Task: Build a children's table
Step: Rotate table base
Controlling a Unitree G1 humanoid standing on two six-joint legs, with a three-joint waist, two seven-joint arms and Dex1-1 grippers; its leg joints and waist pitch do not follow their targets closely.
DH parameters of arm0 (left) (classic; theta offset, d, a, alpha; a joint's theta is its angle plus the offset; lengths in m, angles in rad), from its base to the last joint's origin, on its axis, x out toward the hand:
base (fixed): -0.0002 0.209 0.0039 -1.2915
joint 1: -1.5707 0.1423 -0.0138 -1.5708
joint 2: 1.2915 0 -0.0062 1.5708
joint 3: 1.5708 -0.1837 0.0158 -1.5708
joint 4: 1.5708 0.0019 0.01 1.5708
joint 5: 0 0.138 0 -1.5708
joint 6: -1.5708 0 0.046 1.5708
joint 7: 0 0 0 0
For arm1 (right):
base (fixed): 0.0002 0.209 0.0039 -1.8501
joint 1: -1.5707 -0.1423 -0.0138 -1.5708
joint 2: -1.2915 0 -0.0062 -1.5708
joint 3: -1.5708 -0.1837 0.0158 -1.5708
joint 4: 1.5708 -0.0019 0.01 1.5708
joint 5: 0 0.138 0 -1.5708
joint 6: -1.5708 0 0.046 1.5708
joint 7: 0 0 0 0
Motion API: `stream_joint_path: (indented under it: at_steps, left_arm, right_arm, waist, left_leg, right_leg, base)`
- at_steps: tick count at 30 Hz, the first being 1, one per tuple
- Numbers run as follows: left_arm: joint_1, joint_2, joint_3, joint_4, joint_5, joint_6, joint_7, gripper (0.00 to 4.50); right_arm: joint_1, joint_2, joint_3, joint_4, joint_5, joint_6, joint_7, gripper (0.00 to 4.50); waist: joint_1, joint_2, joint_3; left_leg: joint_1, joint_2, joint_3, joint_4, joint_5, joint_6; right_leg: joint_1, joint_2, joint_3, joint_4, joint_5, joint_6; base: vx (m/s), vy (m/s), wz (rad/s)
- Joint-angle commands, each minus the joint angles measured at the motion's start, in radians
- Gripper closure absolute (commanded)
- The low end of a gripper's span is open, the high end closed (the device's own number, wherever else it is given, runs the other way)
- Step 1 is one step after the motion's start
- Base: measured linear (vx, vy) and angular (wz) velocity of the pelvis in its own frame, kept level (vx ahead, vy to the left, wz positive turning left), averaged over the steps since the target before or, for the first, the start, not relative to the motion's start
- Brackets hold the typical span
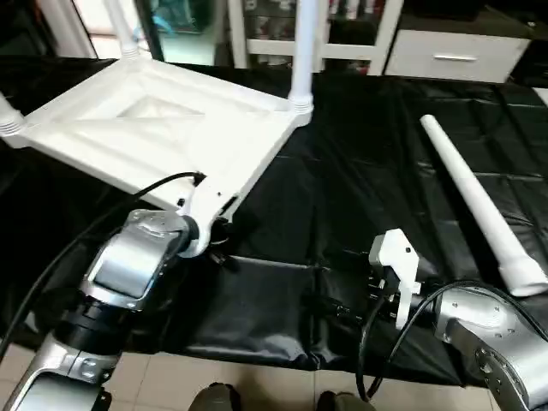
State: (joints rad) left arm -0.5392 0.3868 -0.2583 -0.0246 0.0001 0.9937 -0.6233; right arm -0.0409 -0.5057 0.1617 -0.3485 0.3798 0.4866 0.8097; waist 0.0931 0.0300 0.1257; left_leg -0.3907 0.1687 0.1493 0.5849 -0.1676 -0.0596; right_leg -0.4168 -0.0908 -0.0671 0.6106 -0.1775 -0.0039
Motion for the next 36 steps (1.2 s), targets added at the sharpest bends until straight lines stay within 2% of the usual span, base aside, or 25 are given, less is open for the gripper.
stream_joint_path:
  at_steps: [1, 6, 11, 12, 13, 15, 16, 19, 21, 23, 29, 30, 32, 33, 34, 35, 36]
  left_arm:
    - [-0.006, -0.052, -0.021, -0.029, -0.05, -0.062, -0.023, 4.3]
    - [-0.005, -0.106, -0.009, -0.026, -0.069, -0.071, -0.001, 4.3]
    - [-0.016, -0.082, -0.028, -0.004, -0.048, -0.102, -0.01, 4.3]
    - [-0.014, -0.075, -0.027, -0.002, -0.05, -0.101, -0.02, 3.95]
    - [-0.013, -0.073, -0.024, -0.003, -0.053, -0.096, -0.025, 3.95]
    - [-0.013, -0.072, -0.022, -0.003, -0.053, -0.095, -0.026, 3.57]
    - [-0.013, -0.071, -0.022, -0.003, -0.052, -0.092, -0.026, 3.57]
    - [-0.015, -0.067, -0.021, -0.001, -0.043, -0.086, -0.021, 3.49]
    - [-0.015, -0.064, -0.022, 0.0, -0.037, -0.078, -0.019, 3.14]
    - [-0.015, -0.06, -0.024, 0.0, -0.039, -0.073, -0.022, 3.05]
    - [-0.012, -0.046, -0.03, -0.006, -0.052, -0.099, -0.045, 2.63]
    - [-0.008, -0.041, -0.028, -0.014, -0.06, -0.11, -0.058, 2.58]
    - [0.0, -0.034, -0.02, -0.032, -0.068, -0.127, -0.065, 2.26]
    - [0.006, -0.032, -0.01, -0.044, -0.07, -0.138, -0.061, 2.22]
    - [0.01, -0.031, -0.003, -0.052, -0.071, -0.145, -0.057, 2.22]
    - [0.016, -0.032, 0.012, -0.068, -0.082, -0.168, -0.059, 2.2]
    - [0.016, -0.032, 0.012, -0.068, -0.082, -0.168, -0.059, 2.2]
  right_arm:
    - [-0.008, 0.0, -0.002, -0.001, -0.01, -0.017, -0.009, 0.0]
    - [-0.012, 0.0, -0.005, 0.004, -0.012, -0.021, -0.012, 0.0]
    - [-0.019, 0.0, -0.006, 0.014, -0.018, -0.025, -0.014, 0.0]
    - [-0.02, -0.001, -0.004, 0.02, -0.024, -0.03, -0.016, 0.0]
    - [-0.021, -0.001, -0.003, 0.021, -0.026, -0.032, -0.017, 0.0]
    - [-0.021, -0.001, -0.003, 0.022, -0.026, -0.032, -0.017, 0.0]
    - [-0.021, -0.001, -0.003, 0.023, -0.026, -0.033, -0.017, 0.0]
    - [-0.023, -0.001, -0.003, 0.025, -0.027, -0.035, -0.018, 0.0]
    - [-0.024, 0.0, -0.002, 0.027, -0.028, -0.038, -0.019, 0.0]
    - [-0.025, 0.0, -0.001, 0.029, -0.028, -0.041, -0.02, 0.0]
    - [-0.025, 0.001, 0.001, 0.036, -0.04, -0.05, -0.02, 0.0]
    - [-0.025, 0.003, -0.002, 0.037, -0.041, -0.054, -0.025, 0.0]
    - [-0.025, 0.008, -0.009, 0.037, -0.04, -0.057, -0.034, 0.0]
    - [-0.025, 0.011, -0.015, 0.033, -0.037, -0.058, -0.039, 0.0]
    - [-0.025, 0.012, -0.018, 0.03, -0.035, -0.057, -0.042, 0.0]
    - [-0.025, 0.017, -0.03, 0.024, -0.025, -0.052, -0.048, 0.0]
    - [-0.025, 0.017, -0.03, 0.024, -0.025, -0.052, -0.048, 0.0]
  waist:
    - [-0.004, -0.019, -0.077]
    - [0.001, -0.022, -0.077]
    - [0.005, -0.024, -0.078]
    - [0.004, -0.025, -0.078]
    - [0.004, -0.025, -0.079]
    - [0.003, -0.024, -0.079]
    - [0.003, -0.025, -0.08]
    - [0.004, -0.024, -0.084]
    - [0.005, -0.022, -0.089]
    - [0.004, -0.022, -0.09]
    - [-0.001, -0.022, -0.089]
    - [0.0, -0.019, -0.09]
    - [0.0, -0.018, -0.092]
    - [0.002, -0.007, -0.094]
    - [0.0, -0.008, -0.095]
    - [0.003, 0.0, -0.096]
    - [0.001, -0.004, -0.095]
  left_leg:
    - [0.012, 0.047, -0.004, -0.061, -0.139, 0.108]
    - [0.016, 0.049, 0.002, -0.064, -0.177, 0.093]
    - [0.012, 0.048, 0.006, -0.066, -0.185, 0.09]
    - [0.011, 0.048, 0.007, -0.066, -0.184, 0.089]
    - [0.009, 0.048, 0.006, -0.066, -0.179, 0.087]
    - [0.008, 0.048, 0.006, -0.066, -0.177, 0.086]
    - [0.008, 0.048, 0.006, -0.066, -0.173, 0.085]
    - [0.008, 0.047, 0.006, -0.063, -0.151, 0.091]
    - [0.008, 0.048, 0.006, -0.059, -0.124, 0.101]
    - [0.005, 0.048, 0.006, -0.057, -0.111, 0.111]
    - [0.007, 0.049, 0.006, -0.059, -0.159, 0.096]
    - [0.007, 0.049, 0.005, -0.059, -0.162, 0.091]
    - [0.007, 0.05, 0.005, -0.059, -0.159, 0.088]
    - [0.008, 0.051, 0.003, -0.059, -0.162, 0.083]
    - [0.008, 0.051, 0.004, -0.059, -0.165, 0.083]
    - [0.01, 0.051, 0.003, -0.058, -0.173, 0.078]
    - [0.01, 0.052, 0.004, -0.059, -0.18, 0.077]
  right_leg:
    - [0.052, -0.052, 0.047, -0.076, -0.207, -0.232]
    - [0.048, -0.055, 0.05, -0.083, -0.263, -0.208]
    - [0.046, -0.055, 0.052, -0.084, -0.279, -0.184]
    - [0.047, -0.055, 0.052, -0.084, -0.281, -0.181]
    - [0.048, -0.055, 0.051, -0.083, -0.282, -0.176]
    - [0.048, -0.055, 0.051, -0.083, -0.283, -0.173]
    - [0.048, -0.054, 0.05, -0.082, -0.277, -0.172]
    - [0.049, -0.055, 0.051, -0.079, -0.247, -0.178]
    - [0.049, -0.053, 0.049, -0.073, -0.193, -0.193]
    - [0.051, -0.051, 0.047, -0.067, -0.136, -0.216]
    - [0.053, -0.055, 0.047, -0.073, -0.193, -0.214]
    - [0.053, -0.055, 0.047, -0.072, -0.199, -0.212]
    - [0.053, -0.054, 0.047, -0.072, -0.187, -0.212]
    - [0.053, -0.054, 0.047, -0.068, -0.176, -0.218]
    - [0.054, -0.054, 0.046, -0.07, -0.168, -0.22]
    - [0.054, -0.054, 0.046, -0.068, -0.163, -0.227]
    - [0.054, -0.054, 0.046, -0.07, -0.16, -0.23]
  base:
    - [0.0, 0.0, 0.0]
    - [0.0, 0.0, 0.0]
    - [0.0, 0.0, 0.0]
    - [0.0, 0.0, 0.0]
    - [0.0, 0.0, 0.0]
    - [0.0, 0.0, 0.0]
    - [0.0, 0.0, 0.0]
    - [0.0, 0.0, 0.0]
    - [0.0, 0.0, 0.0]
    - [0.0, 0.0, 0.0]
    - [0.0, 0.0, 0.0]
    - [0.0, 0.0, 0.0]
    - [0.0, 0.0, 0.0]
    - [0.0, 0.0, 0.0]
    - [0.0, 0.0, 0.0]
    - [0.0, 0.0, 0.0]
    - [0.0, 0.0, 0.0]
